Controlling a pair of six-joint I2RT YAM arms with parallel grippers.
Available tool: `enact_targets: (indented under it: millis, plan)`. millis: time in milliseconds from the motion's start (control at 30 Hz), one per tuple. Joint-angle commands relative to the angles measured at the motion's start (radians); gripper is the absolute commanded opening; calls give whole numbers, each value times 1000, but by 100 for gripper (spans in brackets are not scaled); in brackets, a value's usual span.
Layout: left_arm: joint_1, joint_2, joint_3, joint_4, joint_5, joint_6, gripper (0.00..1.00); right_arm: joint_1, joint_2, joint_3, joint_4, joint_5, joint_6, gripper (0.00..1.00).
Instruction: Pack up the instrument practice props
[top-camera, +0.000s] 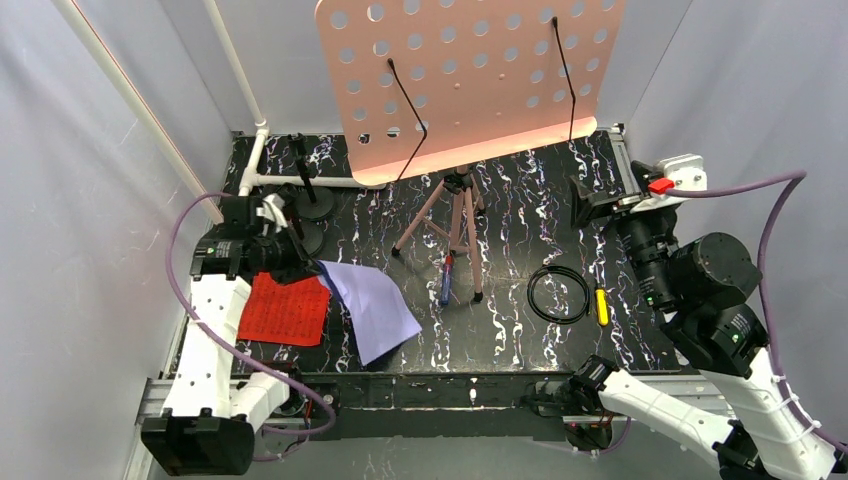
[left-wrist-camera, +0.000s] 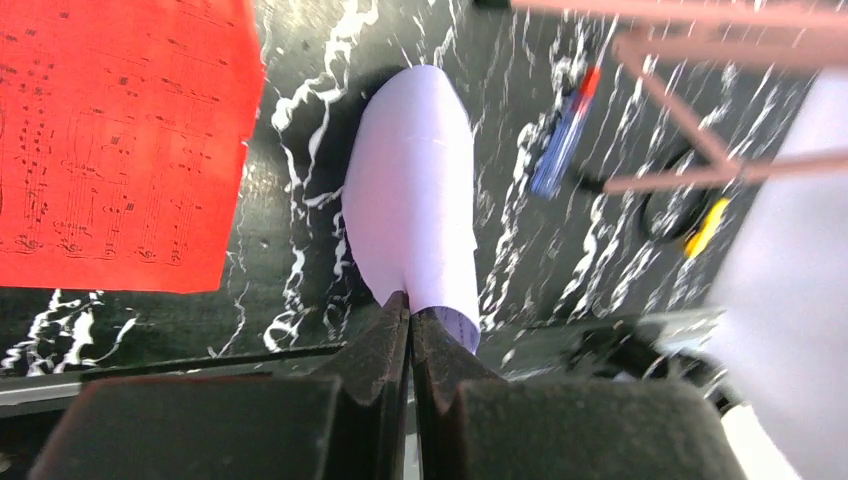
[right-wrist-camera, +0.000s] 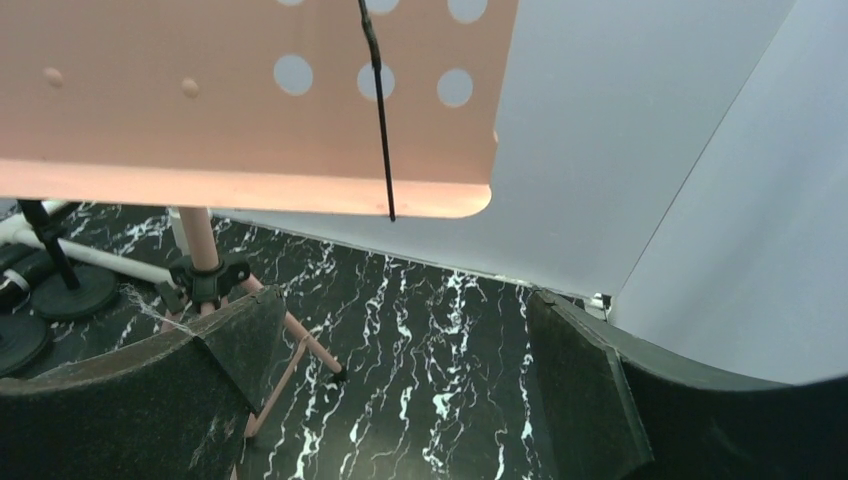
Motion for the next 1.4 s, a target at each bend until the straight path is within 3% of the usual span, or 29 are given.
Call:
enact_targets:
  millis: [0,133,233,367,500,667,833,967,1100,1367]
  plan:
    - [211,-36,-62,98,225,-137,0,2,-31,-33,-20,-15,47,99]
    - [330,-96,-106,105,249,-261,0,2,-67,-77,-35,-28,79,99]
    - [372,-105,-103,58,133,-305,0,2,-86,-118,-39,-32,108,99]
    - [460,-132,-173,51,105,-380,0,3,-87,-148,-73,-102,143,99]
    - [488,-160,-285,120,224,-490,0,2,-76,-171,-111,-254,171,99]
    - [490,-204,-359,127,325,-495,0,3,-39,-202,-174,-438,190,99]
    - [483,-229,-437,203,462,-514,0,2,4,-224,-209,-525,205,99]
    - [459,-223,-367,186,480,-479,0,3,-8,-236,-214,-535,214,99]
    - [449,-227,-198,64,333,-436,0,3,-27,-228,-235,-518,216,99]
    - [503,-276,-77,25,133,-552,0,3,-59,-211,-306,-491,210,99]
